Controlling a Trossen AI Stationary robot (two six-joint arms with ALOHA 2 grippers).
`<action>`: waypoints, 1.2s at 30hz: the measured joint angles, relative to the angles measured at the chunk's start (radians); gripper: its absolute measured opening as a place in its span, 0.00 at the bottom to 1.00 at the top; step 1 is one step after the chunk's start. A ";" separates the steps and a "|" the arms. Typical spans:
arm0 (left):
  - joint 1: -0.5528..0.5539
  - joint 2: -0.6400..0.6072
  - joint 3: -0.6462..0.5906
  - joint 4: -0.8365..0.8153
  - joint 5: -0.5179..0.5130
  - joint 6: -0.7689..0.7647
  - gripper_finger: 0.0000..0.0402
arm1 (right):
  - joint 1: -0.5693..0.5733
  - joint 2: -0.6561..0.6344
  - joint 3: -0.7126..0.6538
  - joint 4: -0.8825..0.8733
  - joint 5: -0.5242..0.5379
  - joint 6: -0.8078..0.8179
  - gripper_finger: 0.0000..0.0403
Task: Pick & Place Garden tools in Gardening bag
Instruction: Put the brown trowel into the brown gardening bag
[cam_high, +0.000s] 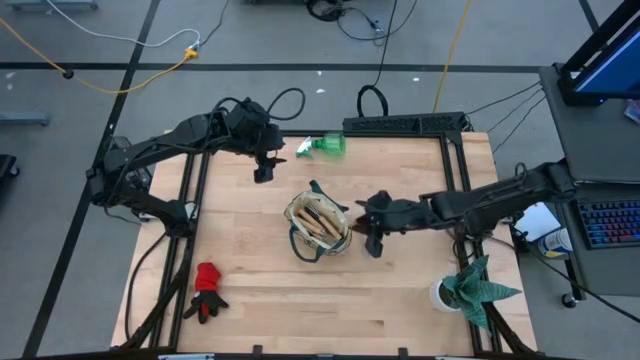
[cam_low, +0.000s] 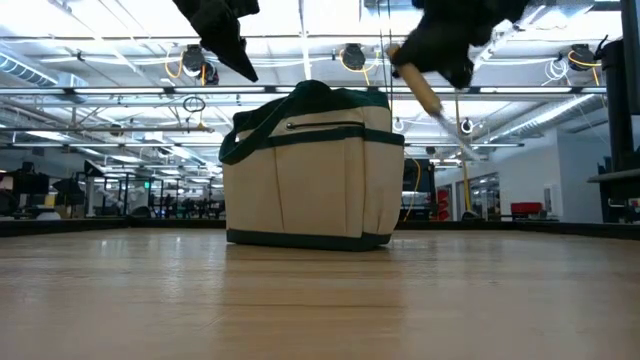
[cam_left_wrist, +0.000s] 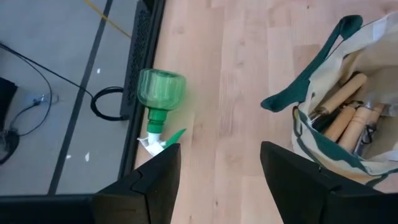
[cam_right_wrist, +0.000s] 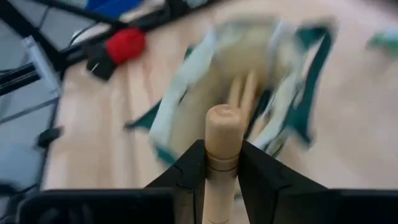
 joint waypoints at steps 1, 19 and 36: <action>0.000 0.000 0.000 0.000 0.000 -0.001 0.57 | 0.000 -0.007 0.007 0.008 0.034 -0.030 0.16; 0.000 0.000 0.000 0.002 0.000 -0.016 0.57 | -0.073 0.024 0.248 0.098 0.151 -0.358 0.16; 0.000 0.000 0.000 0.001 -0.001 -0.011 0.57 | -0.148 0.198 0.248 0.154 0.130 -0.187 0.16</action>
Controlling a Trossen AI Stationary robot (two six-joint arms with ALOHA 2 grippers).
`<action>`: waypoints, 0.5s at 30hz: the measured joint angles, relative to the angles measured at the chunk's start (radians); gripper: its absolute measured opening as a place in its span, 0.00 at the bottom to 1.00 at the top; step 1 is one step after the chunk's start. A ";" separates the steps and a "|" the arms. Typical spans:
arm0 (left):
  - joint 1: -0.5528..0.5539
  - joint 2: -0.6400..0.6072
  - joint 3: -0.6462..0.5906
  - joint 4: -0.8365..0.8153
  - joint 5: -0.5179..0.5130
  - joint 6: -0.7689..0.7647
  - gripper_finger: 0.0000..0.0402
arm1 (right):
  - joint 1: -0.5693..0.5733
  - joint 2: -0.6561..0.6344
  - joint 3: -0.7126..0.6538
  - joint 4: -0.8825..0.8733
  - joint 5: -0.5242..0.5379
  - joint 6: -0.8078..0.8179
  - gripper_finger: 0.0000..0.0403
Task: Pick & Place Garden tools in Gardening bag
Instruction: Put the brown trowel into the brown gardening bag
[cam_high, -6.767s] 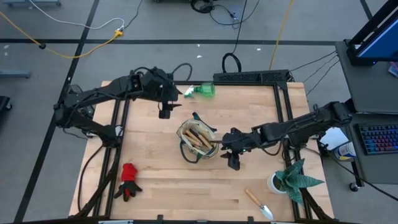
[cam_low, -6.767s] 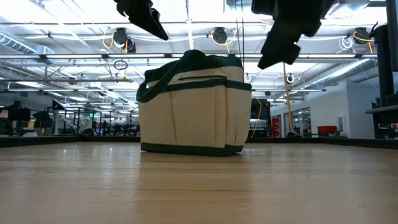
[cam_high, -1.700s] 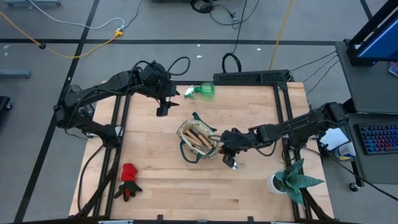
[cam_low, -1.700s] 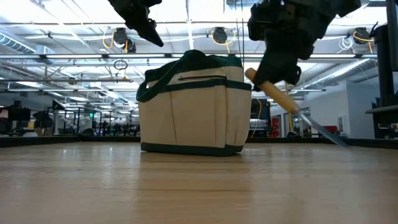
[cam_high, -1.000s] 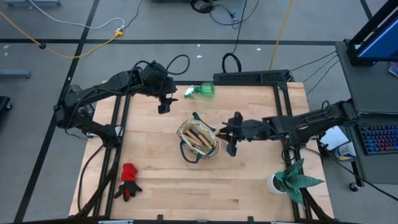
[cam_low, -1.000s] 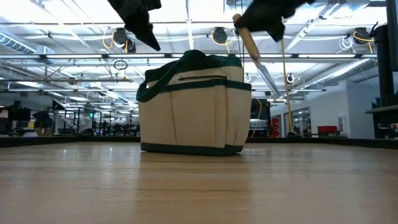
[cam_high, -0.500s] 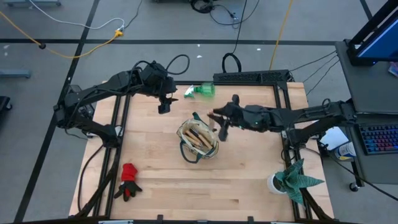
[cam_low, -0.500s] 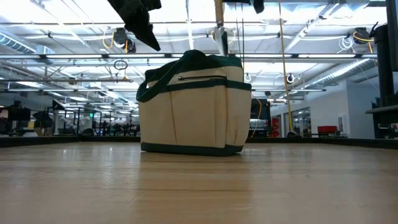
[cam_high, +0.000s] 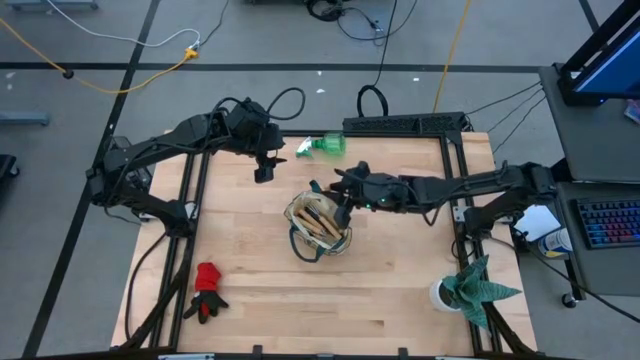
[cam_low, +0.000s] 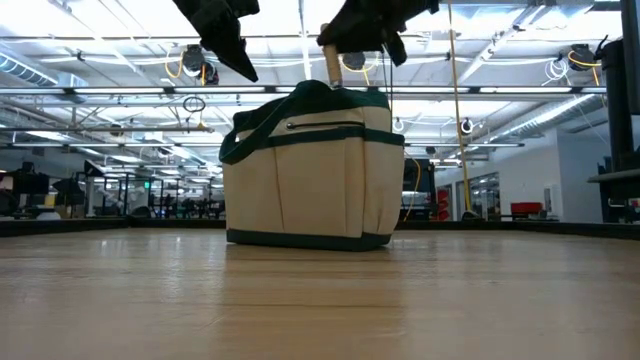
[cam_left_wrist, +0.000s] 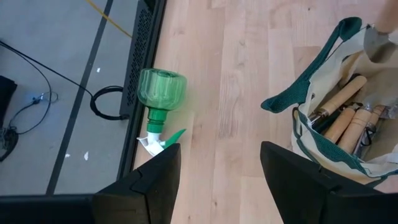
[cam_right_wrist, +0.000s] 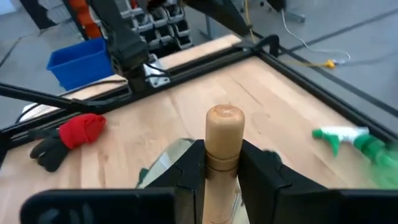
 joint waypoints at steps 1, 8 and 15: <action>0.000 0.000 0.000 0.000 0.000 0.000 0.57 | -0.001 0.000 0.000 -0.013 0.002 0.013 0.16; 0.000 0.000 0.000 0.000 0.000 -0.004 0.57 | -0.001 -0.001 0.000 -0.161 0.035 0.086 0.16; 0.000 0.000 0.000 0.000 0.001 -0.007 0.57 | 0.000 0.002 0.000 -0.264 0.061 0.093 0.16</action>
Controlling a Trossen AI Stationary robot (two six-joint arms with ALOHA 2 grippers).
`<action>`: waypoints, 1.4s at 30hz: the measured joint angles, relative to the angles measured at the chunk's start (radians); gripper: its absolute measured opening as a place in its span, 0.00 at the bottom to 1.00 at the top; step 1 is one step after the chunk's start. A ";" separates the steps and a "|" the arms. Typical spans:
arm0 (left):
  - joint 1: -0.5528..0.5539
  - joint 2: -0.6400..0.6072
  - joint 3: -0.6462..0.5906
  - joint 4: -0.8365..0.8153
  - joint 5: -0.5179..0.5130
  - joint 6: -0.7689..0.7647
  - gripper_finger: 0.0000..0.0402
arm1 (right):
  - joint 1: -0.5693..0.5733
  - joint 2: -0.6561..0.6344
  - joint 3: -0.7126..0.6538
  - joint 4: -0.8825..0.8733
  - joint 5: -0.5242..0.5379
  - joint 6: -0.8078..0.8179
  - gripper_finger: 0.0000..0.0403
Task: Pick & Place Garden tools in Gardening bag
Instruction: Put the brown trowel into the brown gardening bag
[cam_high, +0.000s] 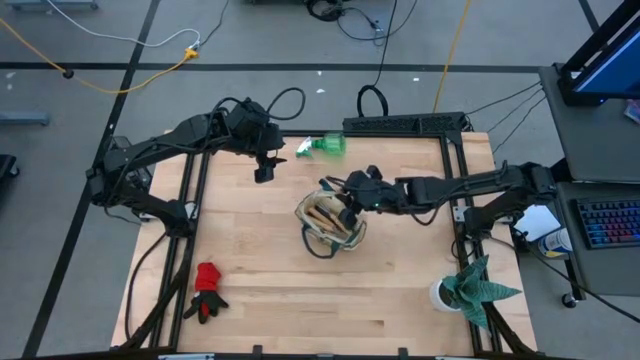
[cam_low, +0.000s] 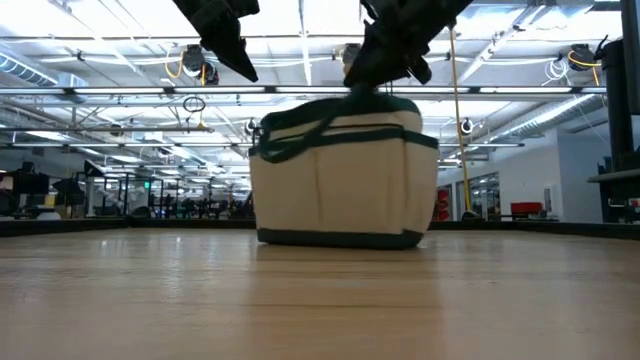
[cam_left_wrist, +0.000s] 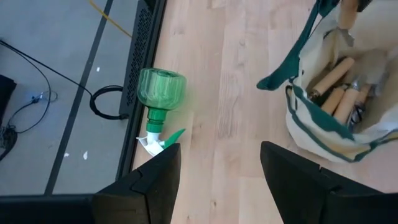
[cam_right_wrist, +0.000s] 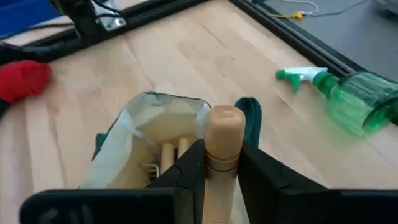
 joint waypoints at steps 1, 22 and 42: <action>0.000 0.000 0.000 0.000 0.000 -0.006 0.57 | 0.000 0.007 0.000 -0.003 0.001 0.000 0.16; -0.014 0.027 -0.001 0.002 0.035 -0.098 0.57 | -0.020 0.128 -0.001 -0.049 0.074 -0.281 0.16; -0.014 0.030 -0.001 0.002 0.034 -0.097 0.57 | -0.031 0.254 0.000 -0.001 -0.012 -0.507 0.21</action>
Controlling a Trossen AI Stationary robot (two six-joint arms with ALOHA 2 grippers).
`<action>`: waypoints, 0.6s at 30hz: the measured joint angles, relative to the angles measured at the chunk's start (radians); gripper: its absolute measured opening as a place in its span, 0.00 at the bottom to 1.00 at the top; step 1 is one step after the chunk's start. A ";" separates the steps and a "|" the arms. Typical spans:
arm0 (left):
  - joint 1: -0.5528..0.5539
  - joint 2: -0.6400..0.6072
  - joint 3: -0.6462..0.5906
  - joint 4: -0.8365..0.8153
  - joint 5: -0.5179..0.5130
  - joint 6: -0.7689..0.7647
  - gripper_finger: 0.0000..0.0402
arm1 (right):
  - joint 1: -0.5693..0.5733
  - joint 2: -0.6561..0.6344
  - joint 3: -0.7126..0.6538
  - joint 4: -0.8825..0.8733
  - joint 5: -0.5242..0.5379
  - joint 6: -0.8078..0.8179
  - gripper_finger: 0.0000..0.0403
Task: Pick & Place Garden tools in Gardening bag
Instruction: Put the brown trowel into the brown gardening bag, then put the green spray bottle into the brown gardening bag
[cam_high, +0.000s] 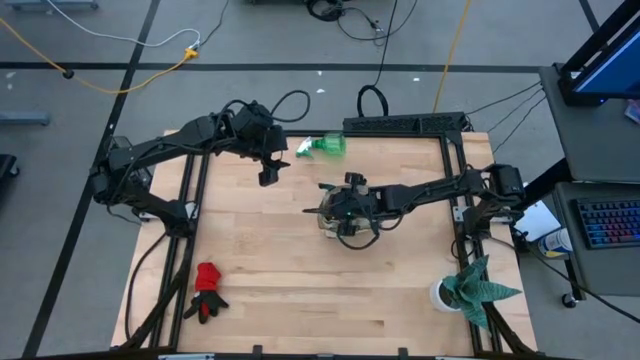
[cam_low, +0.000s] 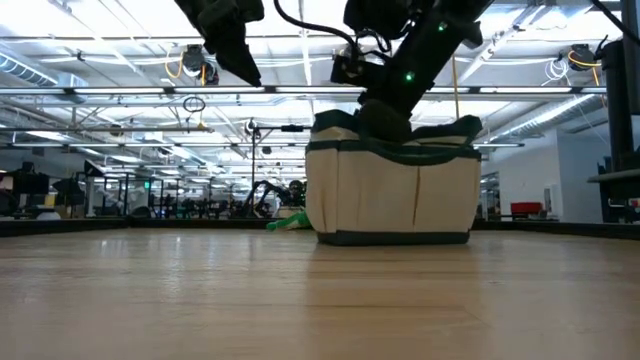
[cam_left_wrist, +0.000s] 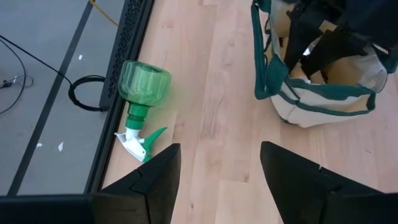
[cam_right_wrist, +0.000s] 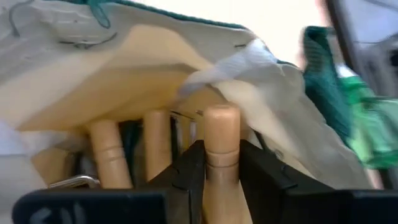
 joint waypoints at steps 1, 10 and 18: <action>0.000 0.000 0.000 0.000 0.000 0.000 0.57 | -0.005 0.000 0.000 0.001 -0.034 0.002 0.21; 0.000 0.000 0.000 -0.001 0.000 0.001 0.57 | -0.059 0.013 -0.002 0.030 -0.112 0.013 0.30; 0.000 0.000 0.000 -0.002 0.000 0.003 0.57 | -0.104 0.044 -0.002 0.037 -0.207 0.013 0.42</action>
